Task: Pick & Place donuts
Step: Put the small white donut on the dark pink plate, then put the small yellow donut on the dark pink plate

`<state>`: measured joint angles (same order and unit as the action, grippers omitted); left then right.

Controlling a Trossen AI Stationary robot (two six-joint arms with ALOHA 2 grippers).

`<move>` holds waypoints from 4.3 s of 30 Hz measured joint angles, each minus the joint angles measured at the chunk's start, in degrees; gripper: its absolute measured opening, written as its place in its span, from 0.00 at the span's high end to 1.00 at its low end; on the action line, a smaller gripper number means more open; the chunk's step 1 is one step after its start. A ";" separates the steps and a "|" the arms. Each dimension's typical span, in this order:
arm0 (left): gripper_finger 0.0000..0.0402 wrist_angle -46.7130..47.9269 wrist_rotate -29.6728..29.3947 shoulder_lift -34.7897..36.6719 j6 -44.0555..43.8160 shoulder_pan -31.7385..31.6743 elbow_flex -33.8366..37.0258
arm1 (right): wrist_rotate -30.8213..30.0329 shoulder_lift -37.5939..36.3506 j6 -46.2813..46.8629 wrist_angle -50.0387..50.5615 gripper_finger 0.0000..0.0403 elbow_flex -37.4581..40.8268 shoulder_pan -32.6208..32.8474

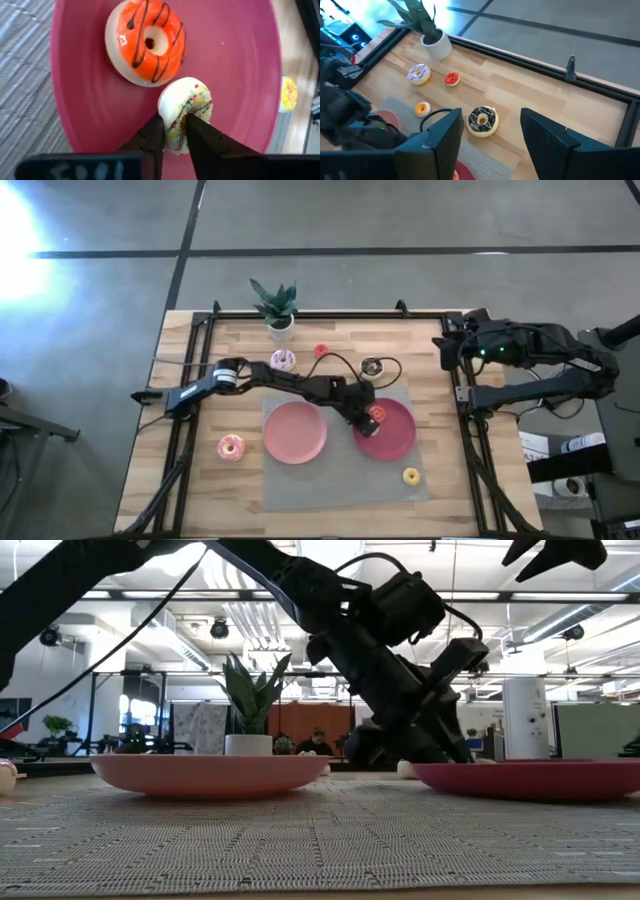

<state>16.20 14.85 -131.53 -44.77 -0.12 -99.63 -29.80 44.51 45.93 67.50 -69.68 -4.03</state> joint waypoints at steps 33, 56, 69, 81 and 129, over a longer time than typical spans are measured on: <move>0.70 23.25 -19.56 30.01 17.74 2.65 6.44 | 35.75 10.68 27.47 -23.73 0.52 29.76 29.27; 0.70 2.35 -18.16 56.23 9.21 2.64 39.44 | 36.12 43.68 48.78 -31.77 0.59 23.01 43.91; 0.70 1.82 -17.14 57.06 7.79 2.75 39.63 | 35.84 42.61 50.95 -29.83 0.68 21.95 44.17; 0.70 1.78 -17.19 57.03 5.89 2.86 39.79 | 36.12 45.97 48.11 -32.48 0.68 22.32 44.30; 0.70 1.41 -17.32 57.01 2.66 4.81 39.89 | 26.63 39.01 13.58 -21.78 0.68 22.84 11.26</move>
<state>17.61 -2.47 -74.52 -42.11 4.69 -59.75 -3.16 83.52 59.51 45.72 -46.84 7.22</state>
